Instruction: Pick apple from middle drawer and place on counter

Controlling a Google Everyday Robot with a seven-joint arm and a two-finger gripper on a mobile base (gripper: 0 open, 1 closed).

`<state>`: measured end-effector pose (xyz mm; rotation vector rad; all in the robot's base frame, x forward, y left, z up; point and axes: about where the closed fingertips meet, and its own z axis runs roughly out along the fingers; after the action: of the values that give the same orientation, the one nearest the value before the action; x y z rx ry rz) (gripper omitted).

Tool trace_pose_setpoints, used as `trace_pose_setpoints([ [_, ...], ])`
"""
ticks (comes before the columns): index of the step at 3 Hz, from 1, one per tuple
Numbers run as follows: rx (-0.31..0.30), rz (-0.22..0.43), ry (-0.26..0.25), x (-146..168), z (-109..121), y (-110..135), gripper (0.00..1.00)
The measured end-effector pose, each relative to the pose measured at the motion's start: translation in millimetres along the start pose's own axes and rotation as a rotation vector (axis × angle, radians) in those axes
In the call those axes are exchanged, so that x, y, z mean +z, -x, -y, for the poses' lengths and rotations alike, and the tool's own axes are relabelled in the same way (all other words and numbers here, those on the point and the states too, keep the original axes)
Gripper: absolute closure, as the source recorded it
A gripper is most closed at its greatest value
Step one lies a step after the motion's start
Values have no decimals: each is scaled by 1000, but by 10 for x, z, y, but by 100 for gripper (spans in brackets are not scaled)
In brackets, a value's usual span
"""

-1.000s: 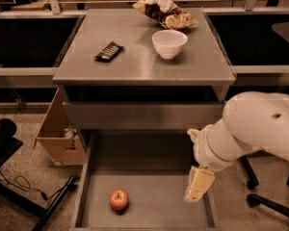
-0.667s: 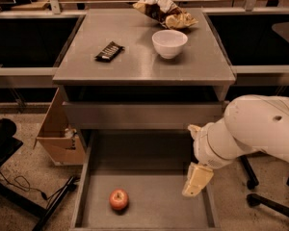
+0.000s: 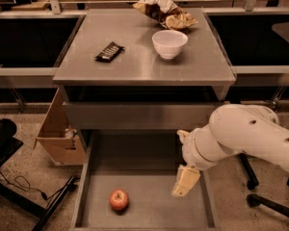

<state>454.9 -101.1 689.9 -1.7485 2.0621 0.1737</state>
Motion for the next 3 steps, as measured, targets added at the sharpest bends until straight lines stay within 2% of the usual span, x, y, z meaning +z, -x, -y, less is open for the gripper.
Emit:
trace_pose_setpoints([
  [1, 24, 68, 65, 815, -151, 55, 0],
  [2, 46, 171, 93, 1641, -260, 146, 0],
  [3, 67, 280, 66, 2307, -196, 231, 0],
])
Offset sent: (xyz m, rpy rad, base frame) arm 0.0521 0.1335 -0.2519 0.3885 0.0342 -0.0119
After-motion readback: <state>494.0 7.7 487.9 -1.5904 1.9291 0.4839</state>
